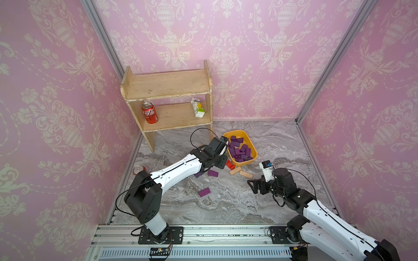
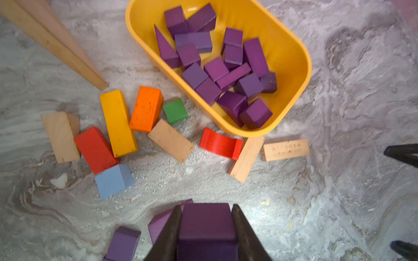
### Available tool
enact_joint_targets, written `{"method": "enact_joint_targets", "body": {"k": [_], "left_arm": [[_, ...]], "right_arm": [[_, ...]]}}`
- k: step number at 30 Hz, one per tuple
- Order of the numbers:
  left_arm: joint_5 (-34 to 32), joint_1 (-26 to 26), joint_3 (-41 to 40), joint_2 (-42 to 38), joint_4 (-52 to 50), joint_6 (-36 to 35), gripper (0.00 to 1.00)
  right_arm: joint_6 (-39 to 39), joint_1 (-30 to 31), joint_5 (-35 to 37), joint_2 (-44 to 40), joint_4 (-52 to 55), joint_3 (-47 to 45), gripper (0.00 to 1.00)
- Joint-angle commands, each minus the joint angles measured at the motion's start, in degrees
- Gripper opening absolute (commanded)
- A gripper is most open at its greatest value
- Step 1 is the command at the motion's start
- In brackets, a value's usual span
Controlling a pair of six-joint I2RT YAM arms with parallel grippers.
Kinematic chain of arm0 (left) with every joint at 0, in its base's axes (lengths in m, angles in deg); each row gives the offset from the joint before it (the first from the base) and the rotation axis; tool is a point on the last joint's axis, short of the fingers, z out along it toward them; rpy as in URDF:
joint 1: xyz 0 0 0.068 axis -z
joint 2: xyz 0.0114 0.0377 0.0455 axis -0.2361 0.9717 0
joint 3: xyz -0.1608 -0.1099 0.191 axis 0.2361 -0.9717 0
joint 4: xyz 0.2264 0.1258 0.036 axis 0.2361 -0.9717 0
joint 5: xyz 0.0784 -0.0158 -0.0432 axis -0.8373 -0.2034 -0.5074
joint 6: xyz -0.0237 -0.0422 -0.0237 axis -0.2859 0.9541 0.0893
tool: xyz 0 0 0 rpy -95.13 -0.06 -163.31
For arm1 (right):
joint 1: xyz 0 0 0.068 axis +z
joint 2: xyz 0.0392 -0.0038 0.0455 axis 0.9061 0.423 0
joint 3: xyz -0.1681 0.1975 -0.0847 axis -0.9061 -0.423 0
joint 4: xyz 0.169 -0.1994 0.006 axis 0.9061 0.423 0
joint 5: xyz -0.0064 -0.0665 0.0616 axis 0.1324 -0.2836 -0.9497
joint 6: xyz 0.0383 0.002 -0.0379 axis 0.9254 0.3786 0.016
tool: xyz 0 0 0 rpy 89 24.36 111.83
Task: Pick purple bricks into the storage bin
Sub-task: Pick up the building block from the center of the board, then place the building block in the storage box.
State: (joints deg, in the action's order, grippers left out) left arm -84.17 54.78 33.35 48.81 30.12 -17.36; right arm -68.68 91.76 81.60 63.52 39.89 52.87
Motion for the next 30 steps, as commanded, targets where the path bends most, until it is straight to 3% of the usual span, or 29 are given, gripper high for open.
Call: {"method": "enact_joint_targets", "body": {"k": [1,11,21,25,30], "left_arm": [[1.8,0.4,4.1,4.3,1.5,-2.4,0.25],[5.4,1.0,12.9,12.7,2.3,-2.2,0.25],[6.9,1.9,19.8,20.2,3.0,-1.8,0.26],[6.5,2.0,21.3,21.9,2.3,-1.7,0.31],[6.2,2.1,22.2,22.9,2.1,-1.5,0.49]], "right_arm": [[1.8,0.1,4.1,-2.6,0.2,-1.6,1.0],[4.1,-0.6,5.8,-6.9,-0.2,-5.2,1.0],[4.5,-0.9,7.8,-4.9,-1.9,-5.8,1.0],[4.3,-1.0,7.6,-4.1,-2.6,-5.8,1.0],[4.2,-1.0,7.4,-3.4,-3.0,-5.9,1.0]]}}
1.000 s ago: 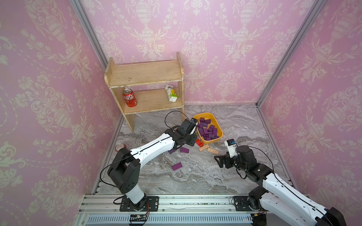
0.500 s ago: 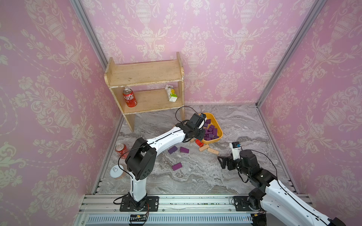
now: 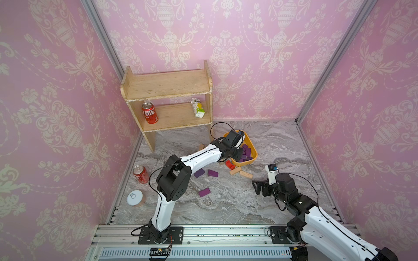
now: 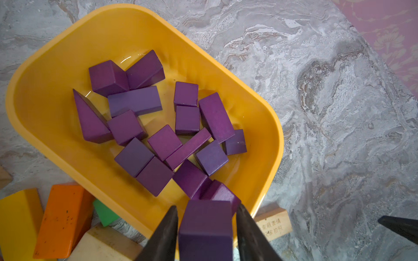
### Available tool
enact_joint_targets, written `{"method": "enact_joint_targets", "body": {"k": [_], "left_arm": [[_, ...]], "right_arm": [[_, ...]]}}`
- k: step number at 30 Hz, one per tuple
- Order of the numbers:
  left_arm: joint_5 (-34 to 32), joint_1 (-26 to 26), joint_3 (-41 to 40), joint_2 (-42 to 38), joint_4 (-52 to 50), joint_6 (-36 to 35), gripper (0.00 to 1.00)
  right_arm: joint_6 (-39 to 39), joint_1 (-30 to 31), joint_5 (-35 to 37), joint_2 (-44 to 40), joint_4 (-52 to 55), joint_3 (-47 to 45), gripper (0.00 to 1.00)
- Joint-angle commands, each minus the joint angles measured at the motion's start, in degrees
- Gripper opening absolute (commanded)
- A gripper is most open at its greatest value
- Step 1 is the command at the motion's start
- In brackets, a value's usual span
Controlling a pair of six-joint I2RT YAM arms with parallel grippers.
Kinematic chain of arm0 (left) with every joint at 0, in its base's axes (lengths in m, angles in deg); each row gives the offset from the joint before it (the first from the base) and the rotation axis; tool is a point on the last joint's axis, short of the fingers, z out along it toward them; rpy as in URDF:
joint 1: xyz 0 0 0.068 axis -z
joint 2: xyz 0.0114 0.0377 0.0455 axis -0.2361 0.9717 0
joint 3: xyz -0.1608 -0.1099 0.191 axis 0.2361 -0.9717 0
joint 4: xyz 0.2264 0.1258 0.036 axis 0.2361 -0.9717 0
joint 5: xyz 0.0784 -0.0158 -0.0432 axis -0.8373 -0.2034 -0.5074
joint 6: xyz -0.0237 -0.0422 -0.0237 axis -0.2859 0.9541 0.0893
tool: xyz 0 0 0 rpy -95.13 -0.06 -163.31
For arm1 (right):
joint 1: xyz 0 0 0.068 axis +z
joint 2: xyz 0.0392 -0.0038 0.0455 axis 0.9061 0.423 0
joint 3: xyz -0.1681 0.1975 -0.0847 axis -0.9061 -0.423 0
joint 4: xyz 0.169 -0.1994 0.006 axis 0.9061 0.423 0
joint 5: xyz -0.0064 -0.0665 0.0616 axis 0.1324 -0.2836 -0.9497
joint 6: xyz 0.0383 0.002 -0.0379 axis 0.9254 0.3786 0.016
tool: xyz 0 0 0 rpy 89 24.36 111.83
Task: Pick purple bricks into the storage bin
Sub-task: Place the building block in the storage box, then pick up the building block from the center of the board.
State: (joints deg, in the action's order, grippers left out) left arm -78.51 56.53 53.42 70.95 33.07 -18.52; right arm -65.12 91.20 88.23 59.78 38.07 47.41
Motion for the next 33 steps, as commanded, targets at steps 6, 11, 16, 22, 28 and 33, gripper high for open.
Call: {"method": "enact_joint_targets", "body": {"k": [6,11,16,22,28,33], "left_arm": [[-0.3,0.3,2.3,0.2,-0.5,-0.7,0.67],[-2.2,0.3,0.9,-2.5,-1.3,-1.3,0.73],[-8.1,0.4,-6.3,-9.4,-1.4,-1.5,0.73],[-18.4,0.8,-21.3,-20.2,0.0,-0.8,0.75],[-22.5,0.8,-32.6,-30.0,-2.0,3.5,0.78],[-25.8,0.7,-43.0,-39.9,3.6,4.1,0.87]], "right_arm": [[0.0,-0.5,-0.5,0.7,-2.0,-0.4,1.0],[-0.1,-0.5,-0.6,-0.1,-2.2,-1.0,1.0],[-1.3,-0.5,-3.3,-0.5,-3.3,-1.4,1.0],[-2.3,-0.5,-6.3,0.4,-4.3,-1.4,1.0],[-5.4,0.5,-14.9,6.2,-5.1,1.2,0.99],[-7.7,4.1,-16.1,18.0,-5.3,9.3,0.96]]}}
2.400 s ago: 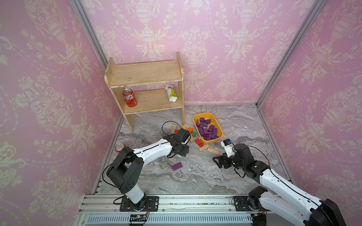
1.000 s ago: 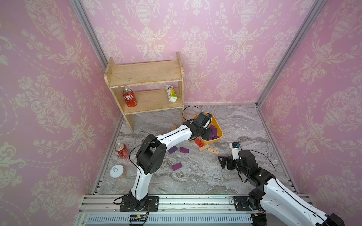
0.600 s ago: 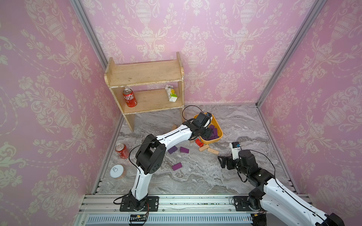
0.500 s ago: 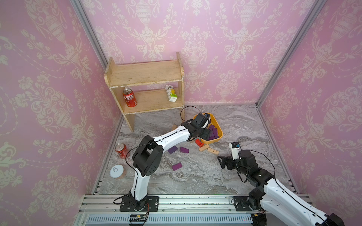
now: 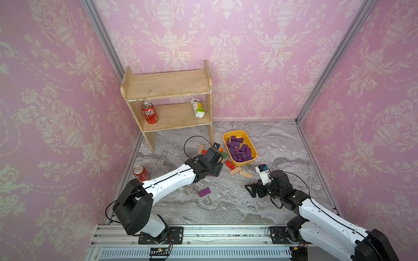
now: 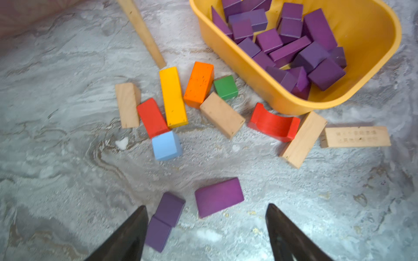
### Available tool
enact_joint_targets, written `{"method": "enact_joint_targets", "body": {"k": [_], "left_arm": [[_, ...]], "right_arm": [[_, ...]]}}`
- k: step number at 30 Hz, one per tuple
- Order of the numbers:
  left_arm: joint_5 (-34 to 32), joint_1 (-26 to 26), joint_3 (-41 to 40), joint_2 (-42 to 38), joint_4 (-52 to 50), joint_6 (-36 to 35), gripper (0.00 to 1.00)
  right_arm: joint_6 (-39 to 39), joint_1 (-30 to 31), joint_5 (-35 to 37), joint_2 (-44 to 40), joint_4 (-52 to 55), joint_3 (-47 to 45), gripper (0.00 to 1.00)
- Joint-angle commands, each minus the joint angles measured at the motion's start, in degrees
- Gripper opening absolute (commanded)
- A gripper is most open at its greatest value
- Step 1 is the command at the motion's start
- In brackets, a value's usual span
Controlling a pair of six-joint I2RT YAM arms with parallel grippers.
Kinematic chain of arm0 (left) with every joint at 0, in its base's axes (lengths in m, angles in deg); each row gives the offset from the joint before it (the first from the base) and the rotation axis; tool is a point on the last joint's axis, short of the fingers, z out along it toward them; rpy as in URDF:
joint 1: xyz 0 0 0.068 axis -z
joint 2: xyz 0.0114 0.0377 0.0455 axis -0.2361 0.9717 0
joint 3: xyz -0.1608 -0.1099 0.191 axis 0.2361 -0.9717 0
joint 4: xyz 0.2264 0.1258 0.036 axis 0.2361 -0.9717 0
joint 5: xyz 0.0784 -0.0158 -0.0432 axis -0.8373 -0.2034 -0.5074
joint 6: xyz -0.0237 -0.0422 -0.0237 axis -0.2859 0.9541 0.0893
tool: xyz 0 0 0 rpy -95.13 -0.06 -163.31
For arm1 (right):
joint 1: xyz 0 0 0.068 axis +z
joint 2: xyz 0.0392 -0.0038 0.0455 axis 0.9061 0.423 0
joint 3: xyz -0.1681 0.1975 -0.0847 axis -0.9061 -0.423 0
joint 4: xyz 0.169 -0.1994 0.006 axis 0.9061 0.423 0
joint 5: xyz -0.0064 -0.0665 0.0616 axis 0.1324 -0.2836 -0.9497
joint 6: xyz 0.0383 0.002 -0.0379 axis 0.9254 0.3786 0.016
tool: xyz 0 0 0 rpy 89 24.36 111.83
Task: Pick purple bricks into the storage bin
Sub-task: Pick up the building block from the center of the board.
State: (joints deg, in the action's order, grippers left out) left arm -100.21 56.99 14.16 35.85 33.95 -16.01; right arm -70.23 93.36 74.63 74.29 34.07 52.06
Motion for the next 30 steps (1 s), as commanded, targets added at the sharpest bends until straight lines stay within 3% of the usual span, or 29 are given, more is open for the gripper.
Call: {"method": "enact_joint_targets", "body": {"k": [1,6,16,19,22,30], "left_arm": [[-4.9,0.2,-5.9,-6.7,4.4,1.4,0.88],[-7.6,0.2,-12.6,-16.0,7.9,0.5,0.94],[-5.7,-0.3,-22.7,-29.5,14.6,-3.0,0.99],[-5.8,-0.4,-23.6,-31.4,14.5,-3.7,0.99],[-7.2,-0.4,-25.3,-32.8,14.8,-3.0,0.99],[-8.1,-0.6,-28.9,-35.7,16.7,-1.1,0.99]], "right_arm": [[-3.0,3.2,-2.1,6.3,-1.5,6.9,0.95],[-6.1,7.5,-1.7,19.4,-0.6,18.1,0.92],[-10.5,13.0,0.3,42.6,5.9,37.3,0.75],[-11.4,14.0,-0.3,46.4,6.4,40.8,0.7],[-12.3,14.8,0.6,49.5,8.4,44.1,0.59],[-13.4,15.1,0.8,54.6,10.1,49.3,0.57]]}}
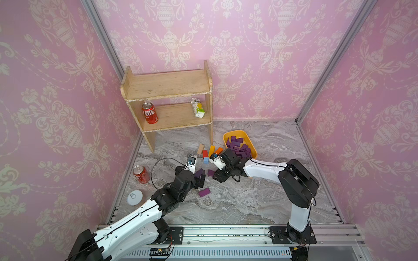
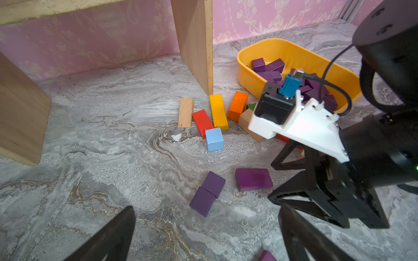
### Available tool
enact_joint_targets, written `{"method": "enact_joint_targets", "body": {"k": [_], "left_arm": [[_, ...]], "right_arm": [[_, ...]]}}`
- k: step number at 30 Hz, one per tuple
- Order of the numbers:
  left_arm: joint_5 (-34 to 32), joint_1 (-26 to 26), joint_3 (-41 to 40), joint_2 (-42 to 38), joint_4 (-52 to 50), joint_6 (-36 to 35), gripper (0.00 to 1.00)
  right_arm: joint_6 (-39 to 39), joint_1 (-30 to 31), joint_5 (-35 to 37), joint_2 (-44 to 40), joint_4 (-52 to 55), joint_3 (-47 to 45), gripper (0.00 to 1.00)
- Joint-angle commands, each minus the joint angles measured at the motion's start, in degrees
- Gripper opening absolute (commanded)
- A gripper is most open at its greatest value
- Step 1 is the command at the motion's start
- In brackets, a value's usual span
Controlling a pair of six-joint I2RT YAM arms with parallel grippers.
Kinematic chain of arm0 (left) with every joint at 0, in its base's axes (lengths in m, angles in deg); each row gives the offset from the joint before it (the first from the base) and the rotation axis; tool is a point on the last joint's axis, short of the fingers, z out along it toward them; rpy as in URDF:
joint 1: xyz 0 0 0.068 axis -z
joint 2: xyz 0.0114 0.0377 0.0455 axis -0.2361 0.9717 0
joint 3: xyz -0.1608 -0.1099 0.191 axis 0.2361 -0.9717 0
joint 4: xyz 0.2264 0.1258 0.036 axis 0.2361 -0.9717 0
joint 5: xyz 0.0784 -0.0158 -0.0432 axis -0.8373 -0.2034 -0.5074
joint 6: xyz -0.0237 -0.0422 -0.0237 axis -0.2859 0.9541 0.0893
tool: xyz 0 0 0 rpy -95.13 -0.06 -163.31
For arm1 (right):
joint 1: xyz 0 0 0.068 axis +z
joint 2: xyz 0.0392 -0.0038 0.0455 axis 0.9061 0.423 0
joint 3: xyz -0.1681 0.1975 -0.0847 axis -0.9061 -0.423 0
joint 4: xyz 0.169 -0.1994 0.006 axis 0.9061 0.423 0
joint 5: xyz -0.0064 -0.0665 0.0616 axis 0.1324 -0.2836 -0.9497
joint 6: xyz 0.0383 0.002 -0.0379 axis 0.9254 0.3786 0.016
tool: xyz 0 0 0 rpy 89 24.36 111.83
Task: Pick purple bricks into the storage bin
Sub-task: Pick up the building block from the center of the board.
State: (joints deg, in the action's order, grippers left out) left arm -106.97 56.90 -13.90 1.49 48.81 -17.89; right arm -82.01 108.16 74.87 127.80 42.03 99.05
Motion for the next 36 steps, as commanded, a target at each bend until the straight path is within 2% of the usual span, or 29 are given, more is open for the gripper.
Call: {"method": "enact_joint_targets", "body": {"k": [1,16,20,28,36], "left_arm": [[-1.3,-0.5,-0.9,-1.6,1.7,0.7,0.99],[-2.7,-0.8,-1.0,-1.3,1.0,-0.1,0.99],[-2.9,-1.0,-1.4,-0.2,2.4,0.5,0.99],[-2.3,-1.3,-0.4,1.2,2.0,-0.2,0.99],[-2.1,-1.6,0.2,-0.2,0.3,-0.1,0.99]], "right_arm": [[-1.8,0.4,1.0,1.6,2.6,3.0,0.57],[-3.6,0.9,3.1,8.7,7.5,10.2,0.56],[-3.9,1.0,2.9,10.1,7.7,11.2,0.48],[-3.5,0.9,4.3,10.1,7.3,11.7,0.23],[-0.8,-0.2,2.1,2.0,3.4,7.6,0.21]]}}
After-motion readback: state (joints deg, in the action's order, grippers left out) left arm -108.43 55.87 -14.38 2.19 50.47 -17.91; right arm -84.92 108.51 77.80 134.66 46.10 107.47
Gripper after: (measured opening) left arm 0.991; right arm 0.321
